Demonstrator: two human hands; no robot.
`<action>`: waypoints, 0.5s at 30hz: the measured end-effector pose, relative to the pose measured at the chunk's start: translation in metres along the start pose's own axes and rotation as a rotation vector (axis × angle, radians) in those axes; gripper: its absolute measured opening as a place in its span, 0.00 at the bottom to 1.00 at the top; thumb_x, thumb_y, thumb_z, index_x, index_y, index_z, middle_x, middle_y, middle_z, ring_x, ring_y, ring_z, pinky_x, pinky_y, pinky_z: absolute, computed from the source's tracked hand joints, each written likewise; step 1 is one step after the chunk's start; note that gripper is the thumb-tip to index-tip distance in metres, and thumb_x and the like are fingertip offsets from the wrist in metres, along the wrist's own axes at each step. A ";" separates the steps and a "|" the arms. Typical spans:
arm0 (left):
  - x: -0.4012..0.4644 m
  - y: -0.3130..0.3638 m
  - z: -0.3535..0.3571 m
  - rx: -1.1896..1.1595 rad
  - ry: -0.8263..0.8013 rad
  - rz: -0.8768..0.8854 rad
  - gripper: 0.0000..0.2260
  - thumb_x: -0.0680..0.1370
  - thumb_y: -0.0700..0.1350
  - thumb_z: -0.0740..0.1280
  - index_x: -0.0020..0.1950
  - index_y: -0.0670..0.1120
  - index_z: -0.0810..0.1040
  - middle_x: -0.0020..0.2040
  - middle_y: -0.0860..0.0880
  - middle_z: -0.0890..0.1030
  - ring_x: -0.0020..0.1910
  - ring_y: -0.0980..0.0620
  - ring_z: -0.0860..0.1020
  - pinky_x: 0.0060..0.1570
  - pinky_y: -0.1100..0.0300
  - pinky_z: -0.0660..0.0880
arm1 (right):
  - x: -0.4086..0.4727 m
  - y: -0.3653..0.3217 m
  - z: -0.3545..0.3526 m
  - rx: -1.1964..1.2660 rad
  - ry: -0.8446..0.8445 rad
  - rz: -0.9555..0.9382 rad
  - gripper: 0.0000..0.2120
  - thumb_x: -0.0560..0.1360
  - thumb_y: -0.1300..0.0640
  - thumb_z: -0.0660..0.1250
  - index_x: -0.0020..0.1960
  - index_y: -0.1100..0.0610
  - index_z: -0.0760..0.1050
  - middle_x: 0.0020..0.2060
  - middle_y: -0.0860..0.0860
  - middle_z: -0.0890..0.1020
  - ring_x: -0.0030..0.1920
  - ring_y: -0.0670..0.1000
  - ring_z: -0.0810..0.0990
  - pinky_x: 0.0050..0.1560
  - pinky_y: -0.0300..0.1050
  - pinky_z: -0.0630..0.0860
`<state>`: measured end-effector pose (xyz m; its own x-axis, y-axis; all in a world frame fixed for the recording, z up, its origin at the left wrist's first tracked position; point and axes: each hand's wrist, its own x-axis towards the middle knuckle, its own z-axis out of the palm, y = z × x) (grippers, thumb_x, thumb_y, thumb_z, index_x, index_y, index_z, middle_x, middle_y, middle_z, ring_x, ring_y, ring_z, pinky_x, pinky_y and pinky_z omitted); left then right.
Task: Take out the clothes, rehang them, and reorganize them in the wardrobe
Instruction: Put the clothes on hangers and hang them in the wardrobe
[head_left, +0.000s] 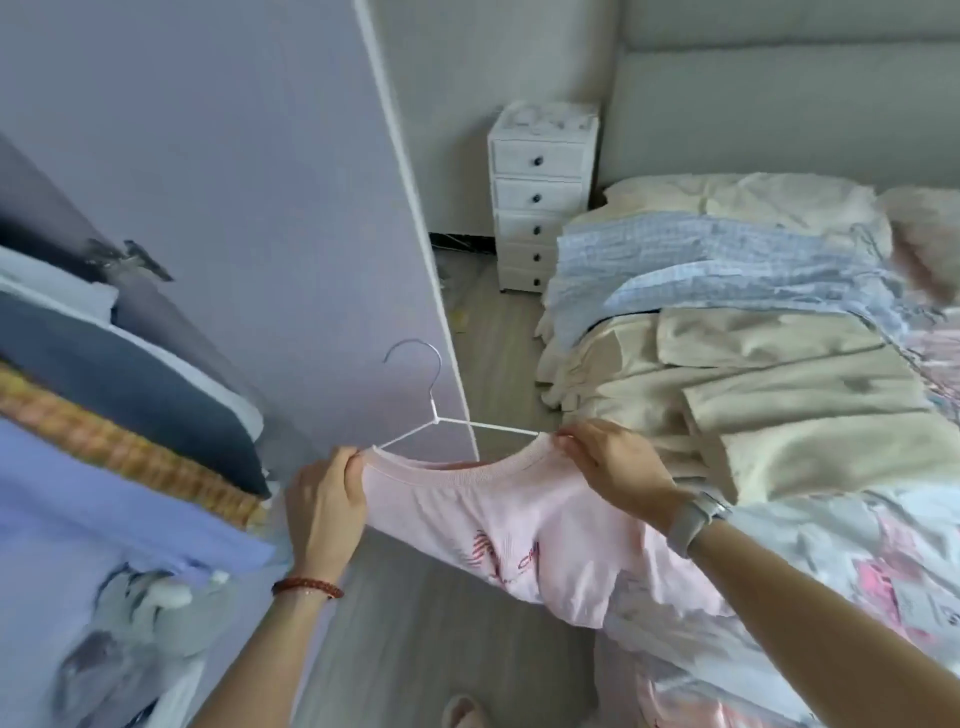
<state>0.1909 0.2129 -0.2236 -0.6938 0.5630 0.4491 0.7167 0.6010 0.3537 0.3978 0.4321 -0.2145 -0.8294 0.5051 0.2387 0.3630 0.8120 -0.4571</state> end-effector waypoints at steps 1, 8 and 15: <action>-0.004 -0.018 -0.010 0.025 0.058 -0.036 0.08 0.74 0.38 0.60 0.38 0.39 0.78 0.27 0.38 0.77 0.25 0.38 0.74 0.30 0.53 0.71 | 0.010 -0.018 0.007 0.005 -0.045 -0.047 0.11 0.77 0.52 0.61 0.49 0.58 0.78 0.40 0.55 0.82 0.42 0.58 0.80 0.40 0.45 0.68; -0.030 -0.148 -0.099 0.249 0.330 -0.127 0.09 0.70 0.34 0.58 0.39 0.37 0.78 0.30 0.38 0.78 0.27 0.38 0.75 0.36 0.44 0.76 | 0.077 -0.147 0.074 0.206 -0.359 -0.187 0.11 0.78 0.50 0.60 0.56 0.54 0.73 0.45 0.50 0.80 0.46 0.52 0.78 0.44 0.40 0.68; -0.062 -0.236 -0.188 0.291 0.462 -0.474 0.10 0.75 0.35 0.58 0.44 0.34 0.79 0.36 0.35 0.81 0.35 0.34 0.78 0.54 0.33 0.70 | 0.127 -0.272 0.105 0.230 -0.294 -0.606 0.09 0.79 0.56 0.58 0.50 0.59 0.76 0.46 0.51 0.79 0.47 0.52 0.77 0.44 0.32 0.64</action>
<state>0.0781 -0.0704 -0.1803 -0.7786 -0.0543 0.6252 0.2534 0.8842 0.3923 0.1498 0.2448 -0.1496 -0.9488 -0.1418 0.2822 -0.2703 0.8265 -0.4938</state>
